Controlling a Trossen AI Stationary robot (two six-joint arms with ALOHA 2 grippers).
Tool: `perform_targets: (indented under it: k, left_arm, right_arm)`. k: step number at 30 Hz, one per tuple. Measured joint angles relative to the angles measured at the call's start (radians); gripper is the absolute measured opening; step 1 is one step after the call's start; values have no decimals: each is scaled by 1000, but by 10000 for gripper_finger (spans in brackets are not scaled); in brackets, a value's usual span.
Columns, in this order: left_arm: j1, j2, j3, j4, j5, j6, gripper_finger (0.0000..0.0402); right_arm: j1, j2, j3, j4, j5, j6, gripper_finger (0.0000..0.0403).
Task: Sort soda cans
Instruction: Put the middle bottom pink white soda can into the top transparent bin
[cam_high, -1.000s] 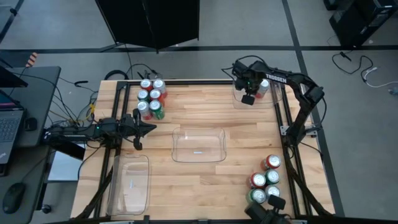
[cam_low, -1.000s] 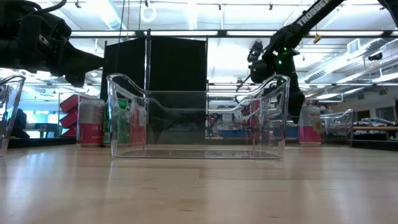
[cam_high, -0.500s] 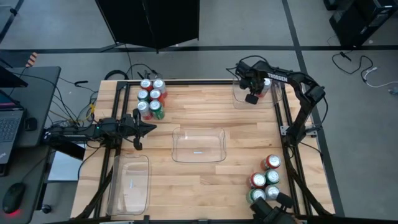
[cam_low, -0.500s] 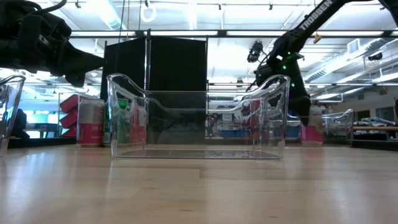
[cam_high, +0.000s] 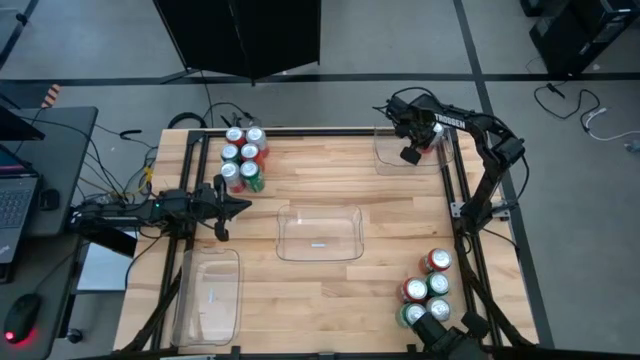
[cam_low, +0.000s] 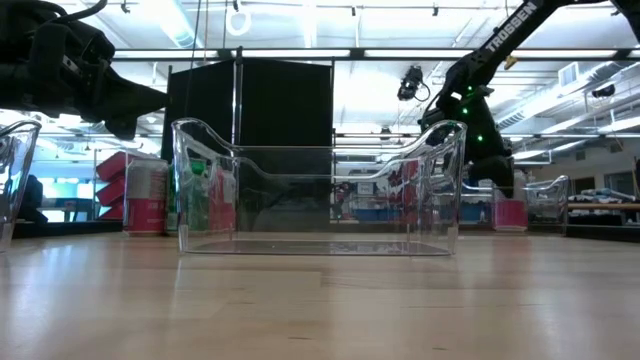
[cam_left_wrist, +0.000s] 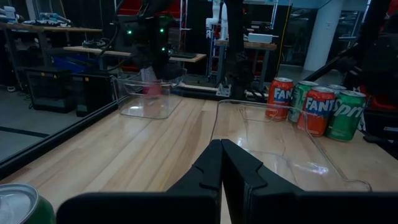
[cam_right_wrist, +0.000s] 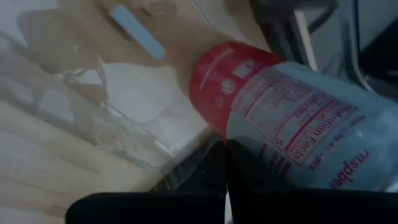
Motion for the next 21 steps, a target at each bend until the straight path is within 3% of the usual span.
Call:
perform_targets:
  k: [7,14,21]
  left_arm:
    - [0,0,0,0,0,0,11]
    - [0,0,0,0,0,0,11]
    - [0,0,0,0,0,0,11]
  right_arm:
    - [15,0,0,-30,-21,19,0]
    - [56,0,0,17,-159,14,0]
    - [85,0,0,120,-130,9,0]
